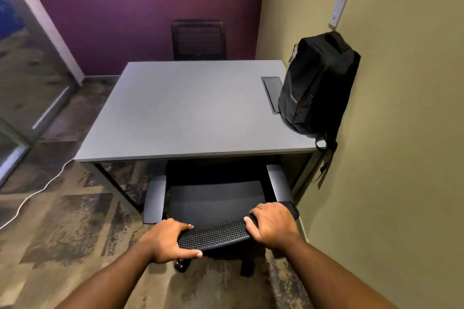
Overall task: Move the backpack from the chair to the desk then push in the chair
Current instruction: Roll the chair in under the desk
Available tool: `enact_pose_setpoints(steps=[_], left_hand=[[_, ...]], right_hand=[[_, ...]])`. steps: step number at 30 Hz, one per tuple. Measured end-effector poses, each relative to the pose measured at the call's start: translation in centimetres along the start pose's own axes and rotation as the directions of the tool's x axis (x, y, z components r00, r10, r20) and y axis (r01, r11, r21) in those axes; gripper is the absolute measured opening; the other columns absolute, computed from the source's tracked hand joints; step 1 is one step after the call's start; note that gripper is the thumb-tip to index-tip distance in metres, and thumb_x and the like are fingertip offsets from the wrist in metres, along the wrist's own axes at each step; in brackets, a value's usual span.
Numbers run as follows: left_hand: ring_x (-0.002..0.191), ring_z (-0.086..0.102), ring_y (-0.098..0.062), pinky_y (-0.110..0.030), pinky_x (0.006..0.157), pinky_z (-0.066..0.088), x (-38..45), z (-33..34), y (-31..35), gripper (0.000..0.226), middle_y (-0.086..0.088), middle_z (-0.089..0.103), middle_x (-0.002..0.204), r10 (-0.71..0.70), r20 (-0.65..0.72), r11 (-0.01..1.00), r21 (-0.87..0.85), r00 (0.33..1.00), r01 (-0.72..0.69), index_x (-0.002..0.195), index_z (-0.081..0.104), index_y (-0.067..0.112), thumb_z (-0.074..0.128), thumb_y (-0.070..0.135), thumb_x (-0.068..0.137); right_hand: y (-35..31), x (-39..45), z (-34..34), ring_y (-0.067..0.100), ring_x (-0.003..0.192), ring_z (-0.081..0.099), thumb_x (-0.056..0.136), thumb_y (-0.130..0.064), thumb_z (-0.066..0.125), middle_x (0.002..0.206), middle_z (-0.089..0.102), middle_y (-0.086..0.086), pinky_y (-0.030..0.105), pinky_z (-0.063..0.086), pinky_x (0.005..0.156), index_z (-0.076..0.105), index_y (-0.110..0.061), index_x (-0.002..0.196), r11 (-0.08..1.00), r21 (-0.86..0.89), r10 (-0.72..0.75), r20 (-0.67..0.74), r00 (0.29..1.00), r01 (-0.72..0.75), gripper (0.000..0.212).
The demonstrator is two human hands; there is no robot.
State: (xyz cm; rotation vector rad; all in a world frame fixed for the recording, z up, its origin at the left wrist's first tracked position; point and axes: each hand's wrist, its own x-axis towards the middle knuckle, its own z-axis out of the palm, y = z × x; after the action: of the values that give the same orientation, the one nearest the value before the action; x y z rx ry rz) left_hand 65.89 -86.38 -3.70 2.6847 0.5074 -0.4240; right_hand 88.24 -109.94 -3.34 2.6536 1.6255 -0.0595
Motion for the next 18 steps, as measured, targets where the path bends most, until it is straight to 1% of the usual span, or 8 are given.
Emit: enact_pose_setpoints(steps=[3, 8, 10, 13, 15, 18], left_hand=[[0.119, 0.064, -0.007, -0.022, 0.093, 0.049, 0.9, -0.8, -0.9, 0.115, 0.011, 0.070, 0.132, 0.000, -0.019, 1.000, -0.005, 1.000, 0.000, 0.144, 0.058, 0.028, 0.045, 0.106, 0.060], [0.107, 0.068, -0.011, -0.030, 0.090, 0.054, 3.5, -2.8, -3.0, 0.112, 0.009, 0.075, 0.117, 0.039, 0.010, 0.999, -0.006, 0.999, -0.039, 0.134, 0.065, 0.027, 0.042, 0.107, 0.058], [0.109, 0.069, -0.014, -0.033, 0.093, 0.054, 4.8, -3.6, -4.1, 0.112, 0.008, 0.075, 0.117, 0.063, 0.026, 0.998, 0.000, 0.998, -0.063, 0.130, 0.066, 0.028, 0.040, 0.108, 0.057], [0.114, 0.067, -0.015, -0.034, 0.098, 0.054, 6.6, -4.6, -5.8, 0.116, 0.007, 0.074, 0.123, 0.079, 0.044, 0.997, 0.008, 0.996, -0.079, 0.134, 0.064, 0.028, 0.040, 0.109, 0.055], [0.114, 0.067, -0.013, -0.033, 0.098, 0.054, 7.8, -5.4, -7.0, 0.117, 0.009, 0.073, 0.124, 0.081, 0.054, 0.997, -0.002, 0.995, -0.081, 0.137, 0.062, 0.029, 0.041, 0.109, 0.054], [0.109, 0.068, -0.013, -0.033, 0.096, 0.055, 9.5, -6.8, -8.4, 0.119, 0.010, 0.074, 0.119, 0.110, 0.074, 0.994, -0.011, 0.991, -0.109, 0.136, 0.063, 0.028, 0.039, 0.109, 0.053]], right_hand=[[0.0, 1.5, 0.2, 0.025, 0.098, 0.067, 0.100, -0.063, 0.023, 0.105, 0.075, 0.001, 0.043, 0.049, 0.087, 0.075, -0.023, 0.109, 1.000, 0.007, -0.003, 0.000, 1.000, 0.003, 0.066], [-0.2, 4.3, 0.5, 0.024, 0.094, 0.068, 0.100, -0.063, 0.024, 0.102, 0.076, -0.001, 0.043, 0.050, 0.084, 0.077, -0.024, 0.108, 1.000, 0.008, 0.026, -0.034, 0.999, -0.026, 0.066], [-0.5, 5.5, 0.8, 0.024, 0.093, 0.069, 0.101, -0.062, 0.025, 0.100, 0.077, -0.001, 0.043, 0.051, 0.084, 0.077, -0.024, 0.108, 0.999, 0.008, 0.039, -0.046, 0.998, -0.039, 0.065], [-0.8, 7.4, 0.7, 0.024, 0.095, 0.070, 0.101, -0.061, 0.025, 0.101, 0.077, -0.001, 0.043, 0.051, 0.088, 0.077, -0.023, 0.109, 0.999, 0.017, 0.052, -0.048, 0.998, -0.051, 0.065], [-1.1, 9.0, 0.6, 0.024, 0.097, 0.070, 0.100, -0.061, 0.024, 0.102, 0.077, -0.002, 0.043, 0.050, 0.089, 0.077, -0.024, 0.109, 0.998, 0.005, 0.061, -0.047, 0.997, -0.061, 0.066], [-1.4, 11.0, 0.5, 0.022, 0.098, 0.069, 0.100, -0.061, 0.024, 0.102, 0.076, -0.004, 0.042, 0.050, 0.091, 0.076, -0.025, 0.110, 0.997, -0.003, 0.079, -0.050, 0.996, -0.079, 0.065]])
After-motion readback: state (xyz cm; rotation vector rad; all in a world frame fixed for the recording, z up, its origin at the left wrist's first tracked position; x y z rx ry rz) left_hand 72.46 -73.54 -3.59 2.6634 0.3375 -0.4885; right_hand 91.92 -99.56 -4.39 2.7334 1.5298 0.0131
